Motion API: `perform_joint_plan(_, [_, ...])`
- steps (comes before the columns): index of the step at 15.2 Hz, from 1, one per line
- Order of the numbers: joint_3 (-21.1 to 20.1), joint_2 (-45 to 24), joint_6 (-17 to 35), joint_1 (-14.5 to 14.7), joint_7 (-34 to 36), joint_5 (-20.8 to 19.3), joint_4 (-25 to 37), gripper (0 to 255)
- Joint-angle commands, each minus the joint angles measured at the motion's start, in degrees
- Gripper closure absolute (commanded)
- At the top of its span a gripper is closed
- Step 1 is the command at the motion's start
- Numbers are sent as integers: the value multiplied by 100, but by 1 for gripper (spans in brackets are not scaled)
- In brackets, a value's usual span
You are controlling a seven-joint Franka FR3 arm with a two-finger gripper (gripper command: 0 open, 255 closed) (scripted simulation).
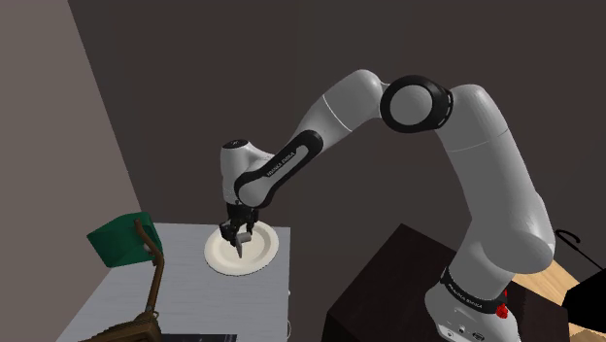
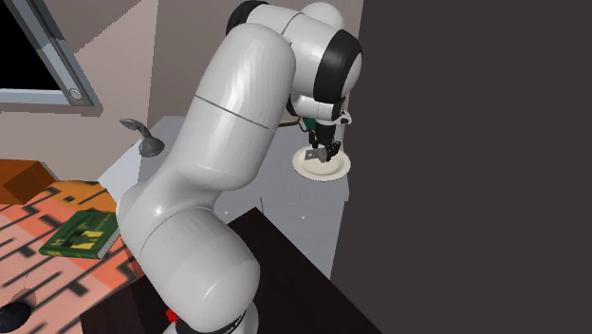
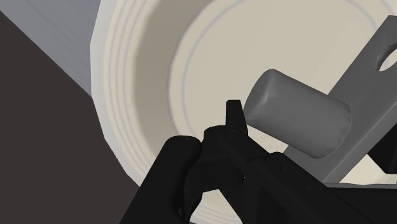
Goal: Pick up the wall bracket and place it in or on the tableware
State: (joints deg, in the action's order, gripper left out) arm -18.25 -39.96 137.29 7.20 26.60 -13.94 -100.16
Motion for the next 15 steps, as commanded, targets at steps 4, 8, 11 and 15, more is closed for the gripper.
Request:
perform_joint_plan(4, [1, -2, 3, 1, 0, -1, 1, 255])
perform_joint_plan(8, [1, -2, 4, 0, 0, -1, 1, 0])
perform_joint_plan(11, [-41, 136, -116, -34, -27, 44, -17, 0])
perform_joint_plan(15, [-149, 502, -468, -123, -105, 174, -24, 0])
